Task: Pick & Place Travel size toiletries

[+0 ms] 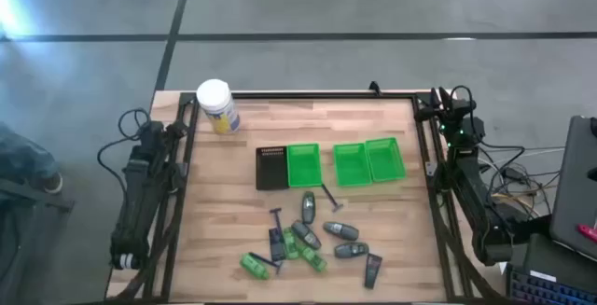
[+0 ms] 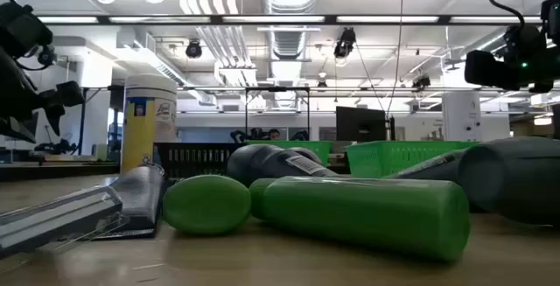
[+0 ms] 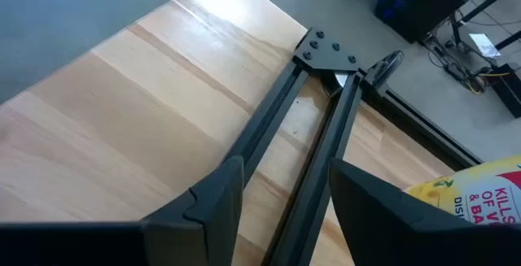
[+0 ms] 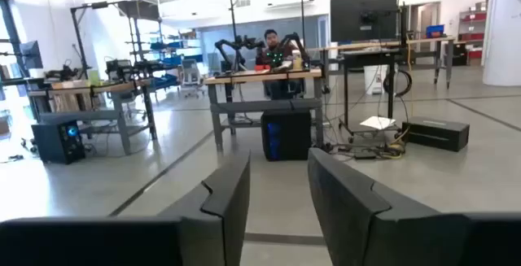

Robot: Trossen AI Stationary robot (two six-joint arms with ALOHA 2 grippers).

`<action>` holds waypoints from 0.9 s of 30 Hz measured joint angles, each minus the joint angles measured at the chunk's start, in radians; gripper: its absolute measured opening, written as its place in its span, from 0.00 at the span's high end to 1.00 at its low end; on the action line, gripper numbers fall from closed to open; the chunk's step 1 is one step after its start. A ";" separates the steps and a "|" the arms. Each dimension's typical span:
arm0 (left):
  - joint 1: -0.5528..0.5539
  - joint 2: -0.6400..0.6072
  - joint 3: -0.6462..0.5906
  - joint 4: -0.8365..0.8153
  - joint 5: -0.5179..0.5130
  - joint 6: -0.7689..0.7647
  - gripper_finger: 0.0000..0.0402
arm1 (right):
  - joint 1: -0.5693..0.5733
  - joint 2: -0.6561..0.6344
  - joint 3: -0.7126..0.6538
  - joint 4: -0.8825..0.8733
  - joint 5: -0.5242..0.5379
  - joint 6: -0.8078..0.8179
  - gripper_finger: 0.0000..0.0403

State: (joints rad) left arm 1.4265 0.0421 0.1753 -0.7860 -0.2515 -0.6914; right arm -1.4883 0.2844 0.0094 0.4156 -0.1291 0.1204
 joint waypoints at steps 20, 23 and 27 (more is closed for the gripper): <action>0.000 0.000 0.000 0.000 0.000 0.000 0.54 | 0.000 0.000 0.000 0.000 0.000 0.000 0.86; 0.000 0.000 0.000 0.000 0.000 0.000 0.54 | 0.000 0.000 0.000 0.000 0.000 0.000 0.88; 0.000 0.000 0.000 0.000 0.000 0.000 0.54 | 0.000 0.000 0.000 0.000 0.000 0.000 0.89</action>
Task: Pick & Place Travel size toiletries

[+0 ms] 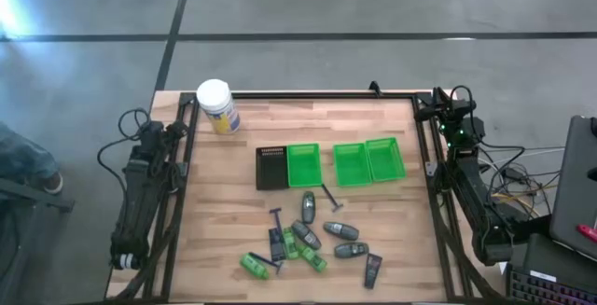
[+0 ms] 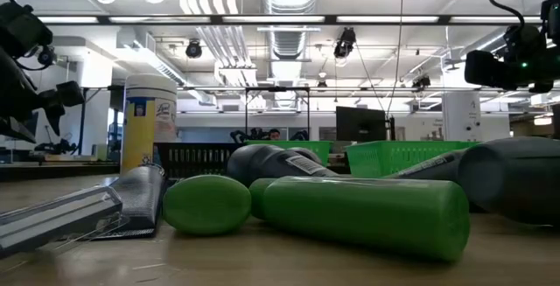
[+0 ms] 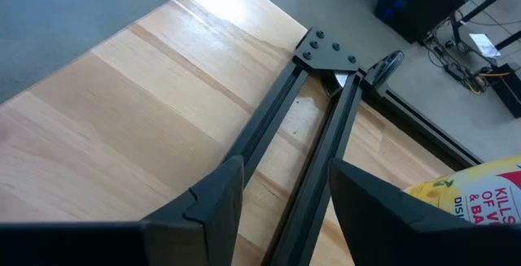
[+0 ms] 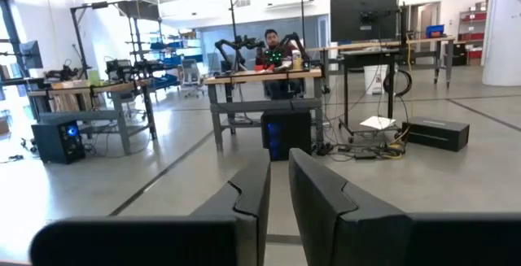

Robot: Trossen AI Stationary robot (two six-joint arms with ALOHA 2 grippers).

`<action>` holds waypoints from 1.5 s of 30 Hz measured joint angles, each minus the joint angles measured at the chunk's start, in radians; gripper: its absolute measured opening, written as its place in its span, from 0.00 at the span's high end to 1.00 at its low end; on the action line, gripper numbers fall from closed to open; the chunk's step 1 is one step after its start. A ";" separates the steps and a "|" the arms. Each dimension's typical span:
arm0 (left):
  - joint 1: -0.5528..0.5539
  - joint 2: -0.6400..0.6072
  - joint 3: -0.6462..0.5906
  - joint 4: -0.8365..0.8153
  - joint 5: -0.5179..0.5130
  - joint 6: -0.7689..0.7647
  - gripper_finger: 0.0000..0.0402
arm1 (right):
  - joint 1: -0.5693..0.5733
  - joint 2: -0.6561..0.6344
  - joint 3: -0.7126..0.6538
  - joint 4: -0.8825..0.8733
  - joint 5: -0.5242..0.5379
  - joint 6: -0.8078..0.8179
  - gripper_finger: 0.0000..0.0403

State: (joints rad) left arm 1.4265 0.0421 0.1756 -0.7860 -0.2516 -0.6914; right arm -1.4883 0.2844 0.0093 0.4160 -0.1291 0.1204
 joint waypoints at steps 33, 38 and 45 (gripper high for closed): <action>0.000 0.000 0.000 0.000 0.000 0.000 0.54 | 0.000 0.000 0.000 0.006 0.000 0.000 0.68; 0.000 0.000 0.000 0.000 0.000 0.000 0.54 | 0.000 0.000 0.000 0.002 -0.007 0.250 0.65; 0.000 0.000 0.000 0.000 0.000 0.000 0.54 | 0.000 0.000 0.000 -0.011 -0.327 0.836 0.61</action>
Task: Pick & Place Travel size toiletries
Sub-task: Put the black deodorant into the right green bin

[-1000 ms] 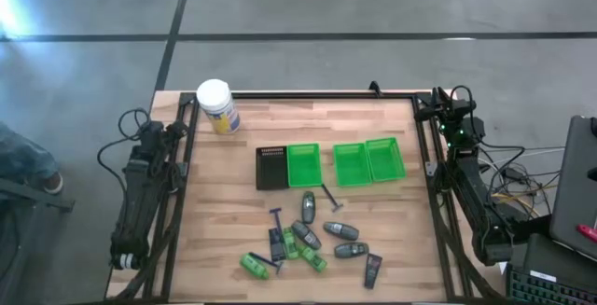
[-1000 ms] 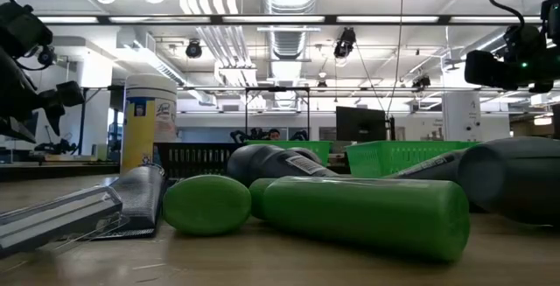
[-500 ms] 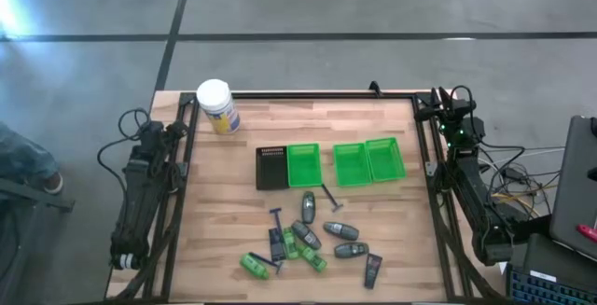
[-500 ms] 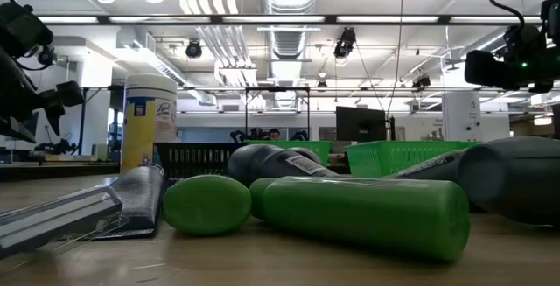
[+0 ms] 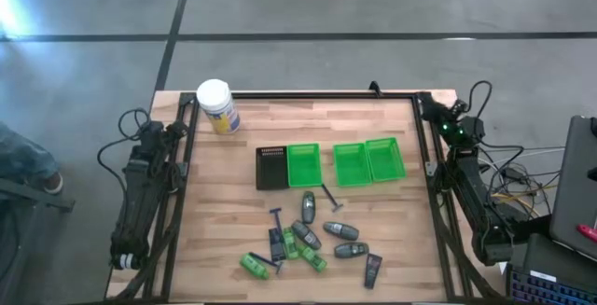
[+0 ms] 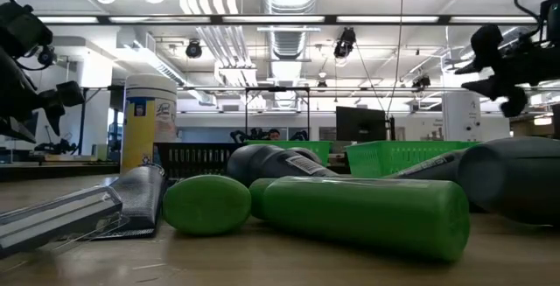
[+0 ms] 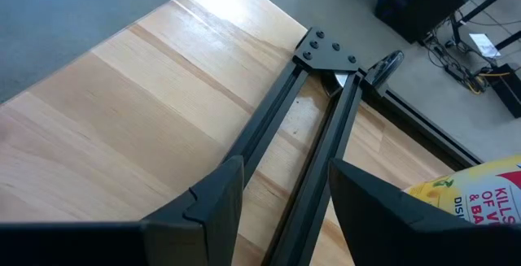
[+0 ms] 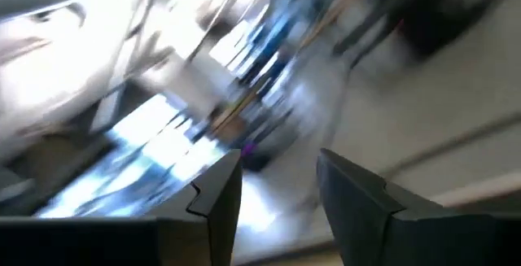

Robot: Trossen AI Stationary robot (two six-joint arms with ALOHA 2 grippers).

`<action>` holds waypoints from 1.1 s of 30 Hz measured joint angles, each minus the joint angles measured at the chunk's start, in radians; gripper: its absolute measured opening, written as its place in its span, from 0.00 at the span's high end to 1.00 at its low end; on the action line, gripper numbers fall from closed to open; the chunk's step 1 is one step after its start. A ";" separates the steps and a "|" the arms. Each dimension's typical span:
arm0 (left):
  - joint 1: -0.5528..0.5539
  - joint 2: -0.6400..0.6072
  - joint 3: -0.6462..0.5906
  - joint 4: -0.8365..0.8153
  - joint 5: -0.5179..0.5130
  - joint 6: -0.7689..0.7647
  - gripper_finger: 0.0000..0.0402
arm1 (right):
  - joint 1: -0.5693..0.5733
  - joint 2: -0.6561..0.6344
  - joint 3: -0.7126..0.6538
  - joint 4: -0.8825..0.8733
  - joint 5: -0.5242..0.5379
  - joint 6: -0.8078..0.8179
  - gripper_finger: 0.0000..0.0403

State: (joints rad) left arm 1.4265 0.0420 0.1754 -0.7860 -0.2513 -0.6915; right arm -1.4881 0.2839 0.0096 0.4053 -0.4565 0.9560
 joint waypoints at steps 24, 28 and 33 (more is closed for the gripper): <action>0.000 0.000 0.000 0.000 0.000 0.000 0.54 | 0.198 0.031 0.159 0.231 -0.032 0.320 0.56; 0.000 0.000 0.000 0.000 0.000 0.000 0.54 | 0.301 0.094 0.308 0.062 -0.011 0.187 0.57; 0.000 0.000 0.000 0.000 0.000 0.000 0.54 | 0.481 0.227 0.487 -0.226 -0.020 0.077 0.60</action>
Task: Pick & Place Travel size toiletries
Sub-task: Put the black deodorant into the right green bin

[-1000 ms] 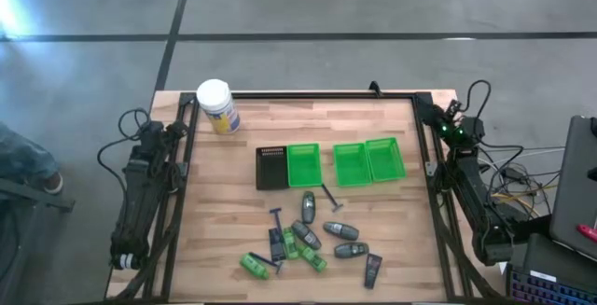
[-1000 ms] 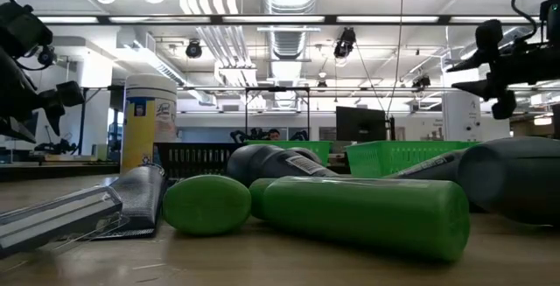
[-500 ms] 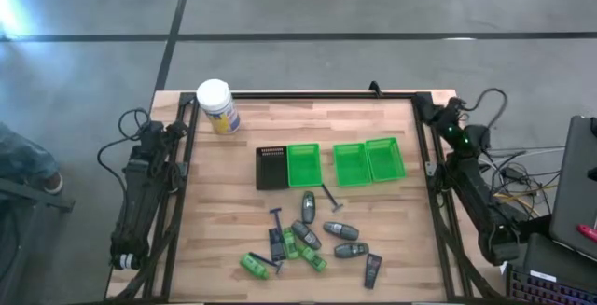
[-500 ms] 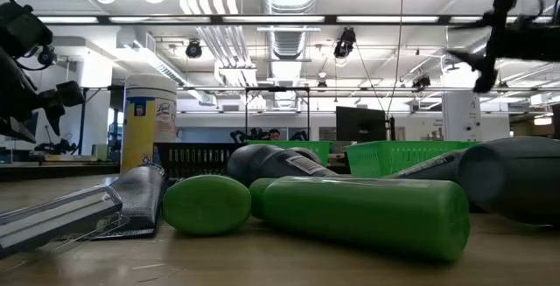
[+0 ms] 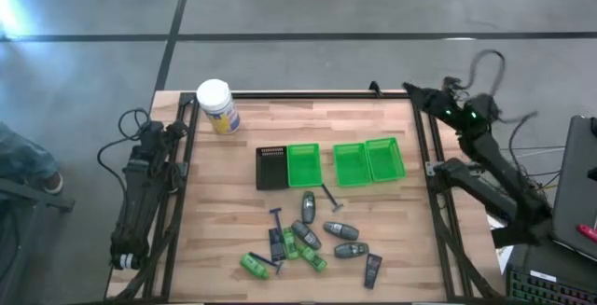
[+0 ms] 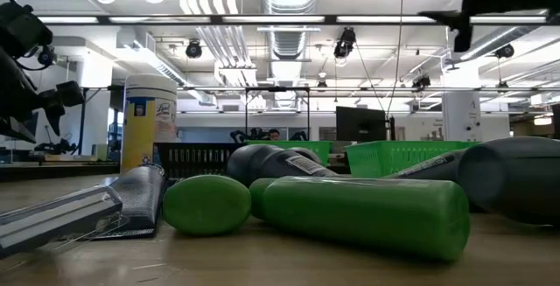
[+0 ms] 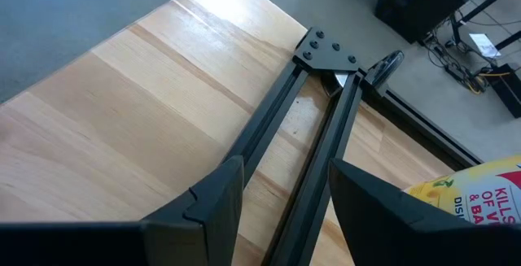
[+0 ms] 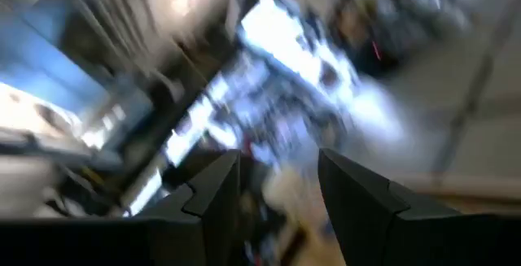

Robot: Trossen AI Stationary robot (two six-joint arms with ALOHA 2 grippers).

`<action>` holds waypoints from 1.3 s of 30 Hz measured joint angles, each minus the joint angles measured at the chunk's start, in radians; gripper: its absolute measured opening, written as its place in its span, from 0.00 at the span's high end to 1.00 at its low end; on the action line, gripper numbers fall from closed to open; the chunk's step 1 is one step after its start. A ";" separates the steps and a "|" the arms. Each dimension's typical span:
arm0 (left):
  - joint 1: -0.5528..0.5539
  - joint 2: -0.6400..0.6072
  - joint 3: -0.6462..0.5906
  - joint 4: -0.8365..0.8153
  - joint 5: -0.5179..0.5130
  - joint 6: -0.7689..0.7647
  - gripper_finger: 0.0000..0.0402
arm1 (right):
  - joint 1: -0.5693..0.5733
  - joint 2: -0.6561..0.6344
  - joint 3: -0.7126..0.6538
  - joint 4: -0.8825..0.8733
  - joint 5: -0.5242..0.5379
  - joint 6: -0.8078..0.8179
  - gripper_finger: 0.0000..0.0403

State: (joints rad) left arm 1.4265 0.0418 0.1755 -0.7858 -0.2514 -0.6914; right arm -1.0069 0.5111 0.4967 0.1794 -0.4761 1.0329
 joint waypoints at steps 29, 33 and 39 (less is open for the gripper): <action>0.000 0.000 0.000 0.000 0.000 0.000 0.54 | 1.156 0.545 0.290 -0.818 0.138 0.213 0.58; 0.000 0.000 0.000 0.000 0.000 0.000 0.54 | 1.220 0.668 0.289 -0.796 0.137 0.178 0.55; 0.000 0.000 0.000 0.000 0.000 0.000 0.54 | 1.293 0.856 0.342 -0.775 0.116 -0.037 0.46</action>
State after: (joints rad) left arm 1.4263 0.0418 0.1755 -0.7858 -0.2516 -0.6914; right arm 0.2859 1.3674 0.8384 -0.5961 -0.3598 0.9964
